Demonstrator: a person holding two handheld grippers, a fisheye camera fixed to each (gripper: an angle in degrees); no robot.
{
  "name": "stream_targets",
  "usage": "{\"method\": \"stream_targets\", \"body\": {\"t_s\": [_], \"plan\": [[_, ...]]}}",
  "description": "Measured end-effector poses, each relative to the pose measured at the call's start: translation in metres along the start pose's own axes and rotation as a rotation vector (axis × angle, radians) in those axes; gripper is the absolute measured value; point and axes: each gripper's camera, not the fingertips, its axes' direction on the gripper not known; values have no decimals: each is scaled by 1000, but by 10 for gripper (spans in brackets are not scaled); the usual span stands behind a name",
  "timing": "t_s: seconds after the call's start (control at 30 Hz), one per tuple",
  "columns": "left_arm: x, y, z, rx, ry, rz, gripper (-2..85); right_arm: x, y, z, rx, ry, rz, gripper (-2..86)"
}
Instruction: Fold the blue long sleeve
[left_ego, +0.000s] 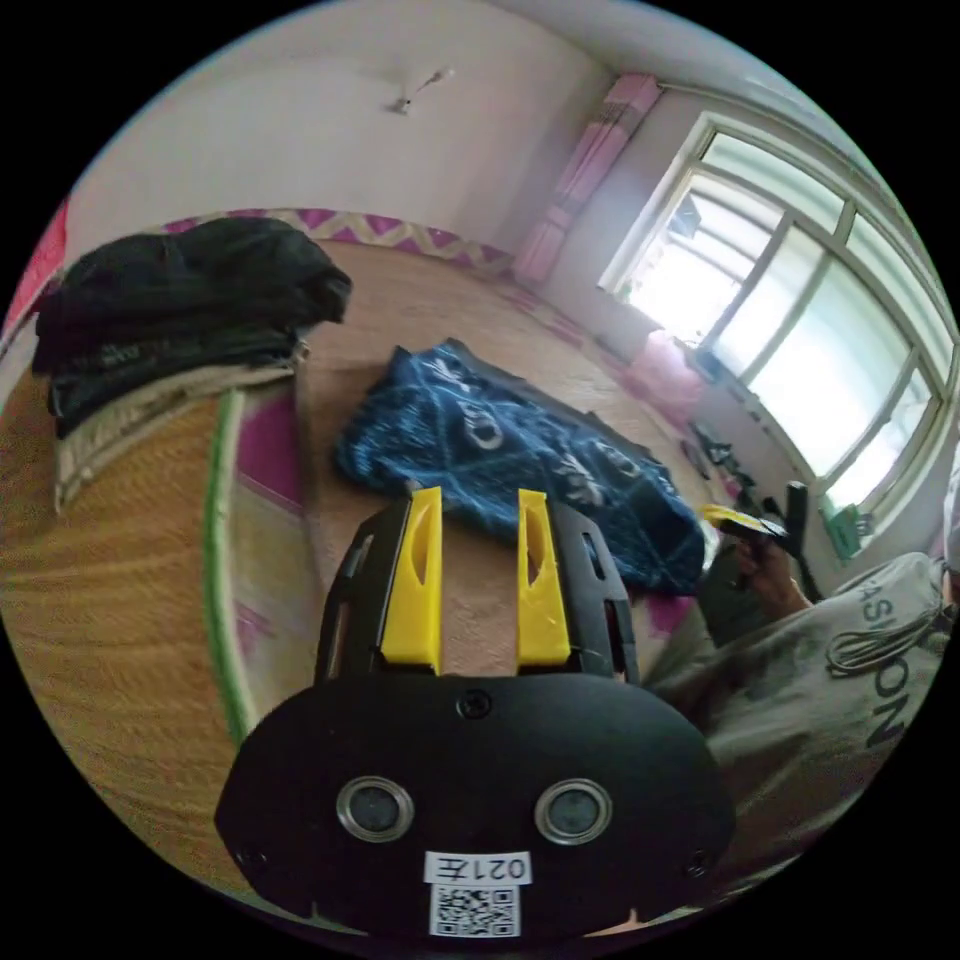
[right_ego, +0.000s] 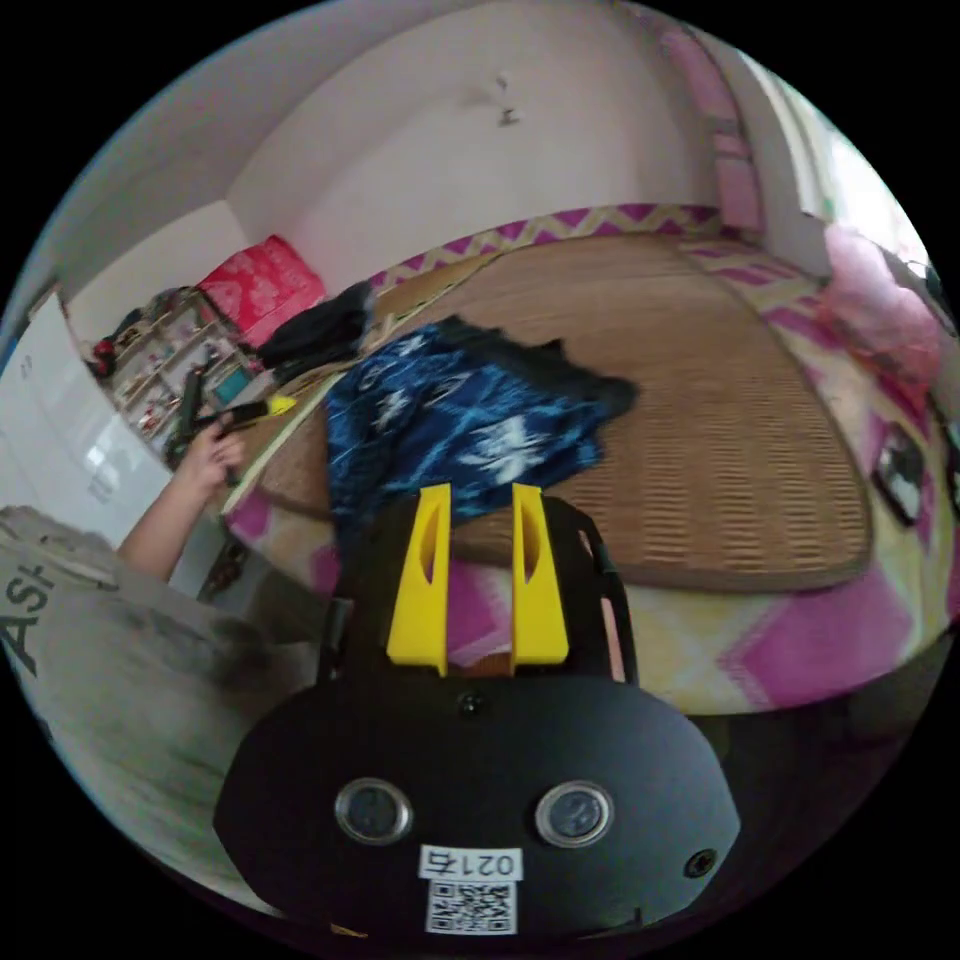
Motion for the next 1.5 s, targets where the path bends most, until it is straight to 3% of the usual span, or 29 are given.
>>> {"method": "stream_targets", "body": {"t_s": [0.17, 0.3, 0.5, 0.8, 1.07, 1.5], "plan": [[58, 70, 38, -36, 219, -137, 135, 61, -44, 38, -70, -110, 137, 117], [81, 103, 62, -63, 293, -250, 162, 67, -69, 61, -73, -70, 124, 124], [127, 128, 58, -38, 114, -67, 175, 21, -111, 102, -19, 362, -206, 145], [153, 156, 53, -91, 18, 76, 180, 45, -159, 153, -221, 133, -196, 117], [136, 174, 53, -204, 364, -97, 178, 62, -192, 158, -401, -209, -249, 134], [85, 183, 50, -170, 533, -322, 128, 113, -242, 199, -557, -380, -130, 109]]}}
